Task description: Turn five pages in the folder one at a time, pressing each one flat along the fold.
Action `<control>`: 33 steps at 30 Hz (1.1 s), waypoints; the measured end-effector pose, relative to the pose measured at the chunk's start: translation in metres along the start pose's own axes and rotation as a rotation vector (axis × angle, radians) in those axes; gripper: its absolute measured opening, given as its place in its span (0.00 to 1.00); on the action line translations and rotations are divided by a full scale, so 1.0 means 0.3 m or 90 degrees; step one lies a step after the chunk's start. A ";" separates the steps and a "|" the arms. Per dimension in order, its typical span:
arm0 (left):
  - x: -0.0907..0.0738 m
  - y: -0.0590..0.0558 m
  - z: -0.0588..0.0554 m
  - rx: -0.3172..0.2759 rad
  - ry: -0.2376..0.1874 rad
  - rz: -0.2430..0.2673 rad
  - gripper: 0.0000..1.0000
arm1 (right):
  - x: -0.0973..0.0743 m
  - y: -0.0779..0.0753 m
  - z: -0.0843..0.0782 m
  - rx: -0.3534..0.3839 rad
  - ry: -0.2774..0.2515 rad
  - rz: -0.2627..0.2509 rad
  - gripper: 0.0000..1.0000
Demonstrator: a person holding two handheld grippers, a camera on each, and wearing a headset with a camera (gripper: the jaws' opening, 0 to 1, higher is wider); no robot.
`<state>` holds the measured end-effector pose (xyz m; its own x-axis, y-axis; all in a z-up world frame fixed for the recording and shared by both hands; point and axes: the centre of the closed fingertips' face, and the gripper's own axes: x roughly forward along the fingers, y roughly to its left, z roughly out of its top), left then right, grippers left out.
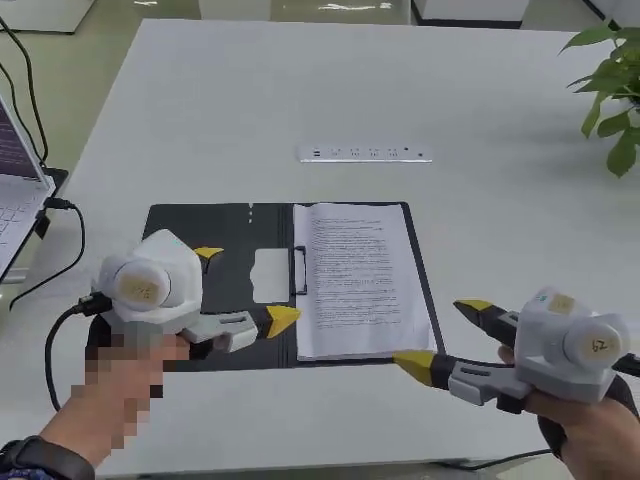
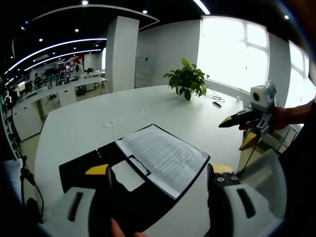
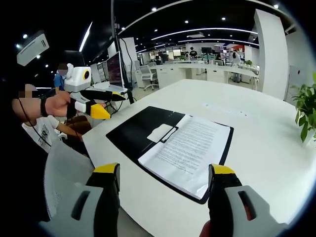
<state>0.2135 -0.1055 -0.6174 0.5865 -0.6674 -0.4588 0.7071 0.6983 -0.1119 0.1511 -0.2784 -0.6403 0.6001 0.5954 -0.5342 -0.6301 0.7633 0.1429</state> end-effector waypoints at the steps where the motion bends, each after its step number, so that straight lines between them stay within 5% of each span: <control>1: 0.009 -0.004 0.002 0.003 0.001 -0.004 0.79 | 0.000 -0.001 0.000 0.000 0.000 -0.001 0.72; 17: 0.213 -0.135 0.057 0.040 0.021 -0.090 0.77 | -0.004 -0.011 0.012 0.006 -0.006 -0.006 0.72; 33: 0.438 -0.257 0.037 0.073 0.061 -0.154 0.76 | -0.028 -0.035 -0.002 0.020 -0.007 -0.016 0.72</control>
<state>0.2405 -0.2500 -0.6593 0.3588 -0.7802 -0.5123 0.8657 0.4834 -0.1299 0.1523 -0.2914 -0.6376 0.6210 0.5791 -0.5282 -0.5994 0.7851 0.1559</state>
